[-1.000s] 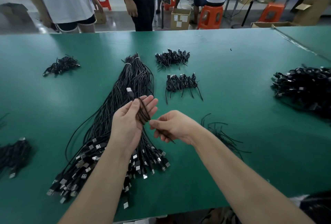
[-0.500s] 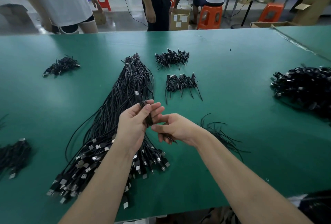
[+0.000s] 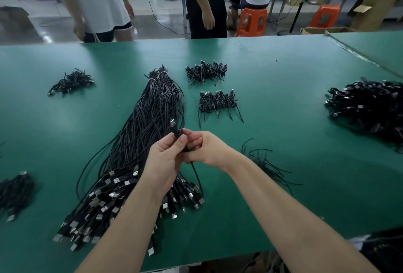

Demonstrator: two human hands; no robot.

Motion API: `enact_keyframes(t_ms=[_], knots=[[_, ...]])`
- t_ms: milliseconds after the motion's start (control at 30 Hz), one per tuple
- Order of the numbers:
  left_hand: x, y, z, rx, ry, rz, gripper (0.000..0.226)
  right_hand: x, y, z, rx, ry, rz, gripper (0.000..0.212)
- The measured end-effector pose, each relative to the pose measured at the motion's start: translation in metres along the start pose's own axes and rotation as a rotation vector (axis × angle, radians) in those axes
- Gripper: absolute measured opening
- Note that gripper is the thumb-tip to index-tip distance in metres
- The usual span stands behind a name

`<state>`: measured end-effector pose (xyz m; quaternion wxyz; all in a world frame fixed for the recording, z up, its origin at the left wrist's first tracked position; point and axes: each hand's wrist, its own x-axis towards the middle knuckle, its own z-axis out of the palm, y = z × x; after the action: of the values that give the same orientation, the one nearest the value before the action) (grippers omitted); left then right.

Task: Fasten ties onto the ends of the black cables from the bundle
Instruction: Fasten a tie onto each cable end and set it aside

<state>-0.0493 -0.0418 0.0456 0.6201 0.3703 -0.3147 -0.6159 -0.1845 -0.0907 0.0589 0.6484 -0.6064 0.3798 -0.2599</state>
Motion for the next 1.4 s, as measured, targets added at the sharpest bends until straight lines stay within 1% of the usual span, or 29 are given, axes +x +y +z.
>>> enact_keyframes(t_ms=[67, 133, 233, 333, 400, 533, 600, 667, 767, 833, 900, 1000, 1100, 1167, 1233, 1300, 1367, 1400], knots=[[0.000, -0.001, -0.001, 0.003, -0.004, -0.001, 0.019, 0.001, 0.002, 0.002, -0.108, 0.071, -0.012, 0.035], [0.001, -0.002, -0.002, 0.021, -0.005, -0.004, 0.020, 0.002, 0.004, 0.001, -0.196, 0.109, -0.018, 0.033], [0.002, -0.004, -0.003, 0.081, -0.015, -0.008, 0.020, 0.003, 0.006, -0.003, -0.262, 0.141, -0.026, 0.031], [0.001, -0.005, -0.007, 0.117, -0.049, -0.047, 0.020, 0.003, 0.007, -0.006, -0.406, 0.154, -0.057, 0.020], [0.001, -0.006, -0.008, 0.170, -0.028, -0.065, 0.019, 0.002, 0.009, -0.007, -0.475, 0.145, -0.061, 0.014], [0.002, -0.009, -0.012, 0.338, 0.101, -0.059, 0.014, -0.001, 0.008, -0.010, -0.612, 0.189, -0.063, 0.025], [0.004, -0.010, -0.017, 0.329, 0.117, -0.093, 0.018, -0.003, 0.008, -0.010, -0.608, 0.129, -0.015, 0.023], [0.006, -0.010, -0.019, 0.340, 0.112, -0.131, 0.022, -0.003, 0.010, -0.005, -0.663, 0.044, 0.037, 0.022], [0.009, -0.010, -0.020, 0.388, 0.112, -0.155, 0.021, -0.002, 0.013, 0.001, -0.784, -0.007, 0.091, 0.030], [0.012, -0.011, -0.021, 0.462, 0.127, -0.154, 0.019, -0.002, 0.014, 0.002, -0.777, -0.035, 0.103, 0.037], [0.016, -0.011, -0.022, 0.557, 0.156, -0.150, 0.019, -0.003, 0.016, 0.005, -0.756, -0.059, 0.098, 0.033], [0.020, -0.012, -0.025, 0.659, 0.190, -0.135, 0.025, -0.002, 0.020, 0.006, -0.770, -0.061, 0.115, 0.028], [0.023, -0.013, -0.022, 0.722, 0.229, -0.111, 0.023, 0.000, 0.028, 0.008, -0.789, -0.042, 0.120, 0.024], [0.023, -0.013, -0.021, 0.824, 0.260, -0.072, 0.023, 0.000, 0.032, 0.009, -0.803, -0.015, 0.119, 0.024], [0.025, -0.014, -0.024, 0.948, 0.289, -0.054, 0.032, 0.000, 0.037, 0.010, -0.793, 0.015, 0.121, 0.027], [0.028, -0.014, -0.028, 0.922, 0.216, -0.089, 0.035, -0.001, 0.042, 0.009, -0.775, 0.025, 0.118, 0.028], [0.031, -0.015, -0.033, 0.778, 0.116, -0.130, 0.030, -0.002, 0.045, 0.009, -0.771, 0.020, 0.114, 0.029], [0.032, -0.014, -0.035, 0.700, 0.095, -0.156, 0.029, -0.003, 0.046, 0.009, -0.771, 0.017, 0.111, 0.029]])
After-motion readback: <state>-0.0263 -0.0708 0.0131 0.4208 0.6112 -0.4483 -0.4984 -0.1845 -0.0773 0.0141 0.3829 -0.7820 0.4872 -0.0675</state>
